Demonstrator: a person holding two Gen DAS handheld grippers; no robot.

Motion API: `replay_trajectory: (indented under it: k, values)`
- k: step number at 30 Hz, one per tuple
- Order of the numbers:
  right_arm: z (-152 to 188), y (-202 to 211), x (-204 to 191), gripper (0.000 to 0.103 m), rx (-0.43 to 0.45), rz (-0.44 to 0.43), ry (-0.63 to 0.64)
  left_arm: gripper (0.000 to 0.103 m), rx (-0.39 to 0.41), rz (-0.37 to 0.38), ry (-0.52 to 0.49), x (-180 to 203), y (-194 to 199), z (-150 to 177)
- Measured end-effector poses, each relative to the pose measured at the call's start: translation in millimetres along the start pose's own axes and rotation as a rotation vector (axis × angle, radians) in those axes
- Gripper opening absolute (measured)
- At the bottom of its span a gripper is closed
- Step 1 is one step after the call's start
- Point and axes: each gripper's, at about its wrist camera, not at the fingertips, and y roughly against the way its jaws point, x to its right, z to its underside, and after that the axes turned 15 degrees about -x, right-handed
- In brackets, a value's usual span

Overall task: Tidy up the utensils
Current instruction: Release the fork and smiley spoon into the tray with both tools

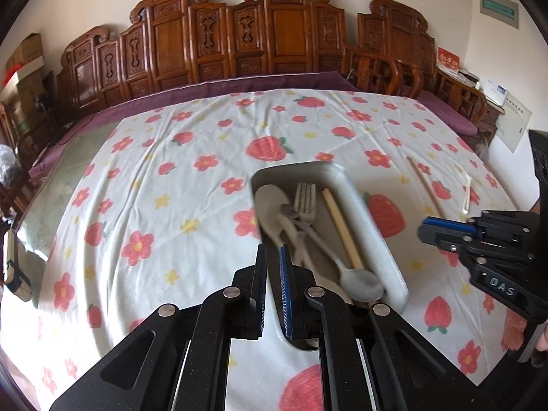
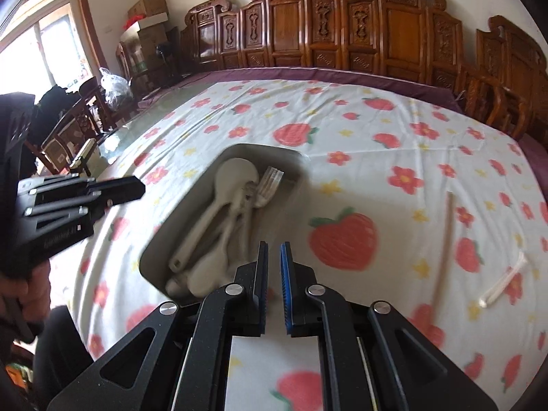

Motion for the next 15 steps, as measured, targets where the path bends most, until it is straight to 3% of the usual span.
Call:
replay_trajectory:
  k: [6,10,15]
  values:
    - [31.6,25.1,47.4,0.010,0.010,0.063,-0.047,0.008,0.018,0.039,-0.030,30.8,2.0,-6.8]
    - [52.8,40.4,91.5,0.015,0.013,0.116,-0.109,0.023,0.030,0.068,-0.047,52.4,1.5,-10.7]
    - [74.2,46.2,147.8,0.016,-0.004,0.175,-0.199,0.029,0.034,0.099,-0.067,79.8,-1.4,-15.5]
